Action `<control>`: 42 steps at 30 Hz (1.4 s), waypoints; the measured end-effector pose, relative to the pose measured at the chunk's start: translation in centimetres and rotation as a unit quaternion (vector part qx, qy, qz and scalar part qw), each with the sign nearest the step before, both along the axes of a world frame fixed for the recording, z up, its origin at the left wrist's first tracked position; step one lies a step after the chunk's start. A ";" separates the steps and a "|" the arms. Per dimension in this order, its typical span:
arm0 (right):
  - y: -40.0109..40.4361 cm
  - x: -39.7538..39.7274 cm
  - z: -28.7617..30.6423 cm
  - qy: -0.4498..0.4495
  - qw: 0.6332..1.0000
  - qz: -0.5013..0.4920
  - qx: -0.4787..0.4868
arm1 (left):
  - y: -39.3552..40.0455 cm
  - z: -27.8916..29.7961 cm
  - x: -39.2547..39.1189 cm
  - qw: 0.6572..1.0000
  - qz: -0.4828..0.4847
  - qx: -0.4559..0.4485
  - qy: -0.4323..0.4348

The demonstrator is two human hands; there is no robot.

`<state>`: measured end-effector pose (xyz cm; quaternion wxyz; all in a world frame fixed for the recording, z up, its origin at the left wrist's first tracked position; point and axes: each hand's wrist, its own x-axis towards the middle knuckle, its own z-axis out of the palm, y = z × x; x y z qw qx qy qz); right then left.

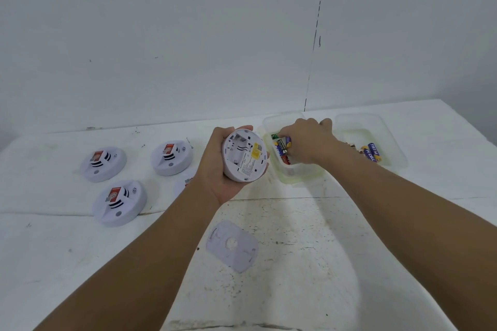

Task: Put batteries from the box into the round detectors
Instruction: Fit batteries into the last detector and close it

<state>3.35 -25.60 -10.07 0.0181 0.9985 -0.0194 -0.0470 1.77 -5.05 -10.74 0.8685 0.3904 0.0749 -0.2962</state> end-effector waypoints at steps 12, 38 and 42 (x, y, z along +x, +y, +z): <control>0.2 1.3 0.0 0.007 1.000 0.006 -0.004 | 0.2 -0.4 0.6 1.000 -0.011 -0.007 -0.001; 12.4 -12.3 1.2 -0.124 0.817 -0.007 0.563 | 5.6 -0.7 -4.8 0.997 -0.015 -0.063 -0.046; 14.0 -12.8 0.5 -0.171 0.825 0.026 0.538 | 7.3 -1.6 -5.6 0.996 -0.006 -0.078 -0.033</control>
